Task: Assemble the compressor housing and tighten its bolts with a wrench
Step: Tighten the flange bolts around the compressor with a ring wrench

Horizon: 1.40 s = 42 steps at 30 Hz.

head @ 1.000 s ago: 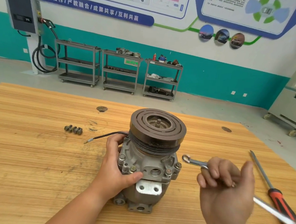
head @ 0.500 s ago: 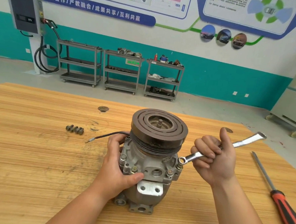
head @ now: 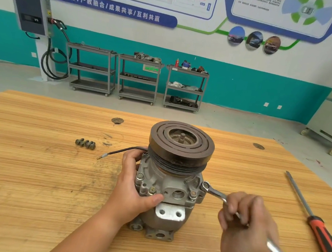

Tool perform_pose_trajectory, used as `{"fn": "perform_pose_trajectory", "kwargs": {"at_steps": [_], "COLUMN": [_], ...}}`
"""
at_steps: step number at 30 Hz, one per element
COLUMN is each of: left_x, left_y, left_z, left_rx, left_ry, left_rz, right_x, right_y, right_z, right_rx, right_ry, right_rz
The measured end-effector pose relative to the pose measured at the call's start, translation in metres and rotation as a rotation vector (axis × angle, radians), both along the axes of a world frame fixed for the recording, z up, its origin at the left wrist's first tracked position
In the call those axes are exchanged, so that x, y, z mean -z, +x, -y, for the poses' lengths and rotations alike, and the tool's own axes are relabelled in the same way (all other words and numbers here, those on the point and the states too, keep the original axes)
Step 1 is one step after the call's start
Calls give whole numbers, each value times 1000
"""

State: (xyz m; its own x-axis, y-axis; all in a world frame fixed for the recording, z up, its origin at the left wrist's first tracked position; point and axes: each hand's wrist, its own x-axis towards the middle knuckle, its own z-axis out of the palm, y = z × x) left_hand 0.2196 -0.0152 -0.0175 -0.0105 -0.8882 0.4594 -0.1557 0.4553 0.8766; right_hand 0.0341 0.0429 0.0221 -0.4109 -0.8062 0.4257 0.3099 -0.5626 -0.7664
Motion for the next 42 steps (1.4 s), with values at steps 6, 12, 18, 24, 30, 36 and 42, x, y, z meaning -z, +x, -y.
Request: {"fn": "perform_pose_trajectory", "kwargs": {"at_steps": [6,12,18,24,30,36,42], "left_x": [0,-1,-2,-1,2,1,0], "left_y": [-1,0,0,0,0,0,0], "left_z": [0,-1,-2,0,1,1,-1], "left_rx": [-5,-14,-6,2,-8,-16,-5], "left_ry": [3,-4,-14,-16,-19,1,12], "left_rz": [-3,9,4,-11,-2,9,0], "right_x": [-14,-23,-24,-18,-23,7,-26], "right_y": [-6,-42,-42,-50,-42,3,-32], "right_z": [-1,52,80,96,68,3,18], "right_rx": [-118,-633,-1071,-1085,-818,-31,-313], "right_ry": [42,271,234,444,259,-93,89], "right_rz": [158,303,338,261,184,-57,405]}}
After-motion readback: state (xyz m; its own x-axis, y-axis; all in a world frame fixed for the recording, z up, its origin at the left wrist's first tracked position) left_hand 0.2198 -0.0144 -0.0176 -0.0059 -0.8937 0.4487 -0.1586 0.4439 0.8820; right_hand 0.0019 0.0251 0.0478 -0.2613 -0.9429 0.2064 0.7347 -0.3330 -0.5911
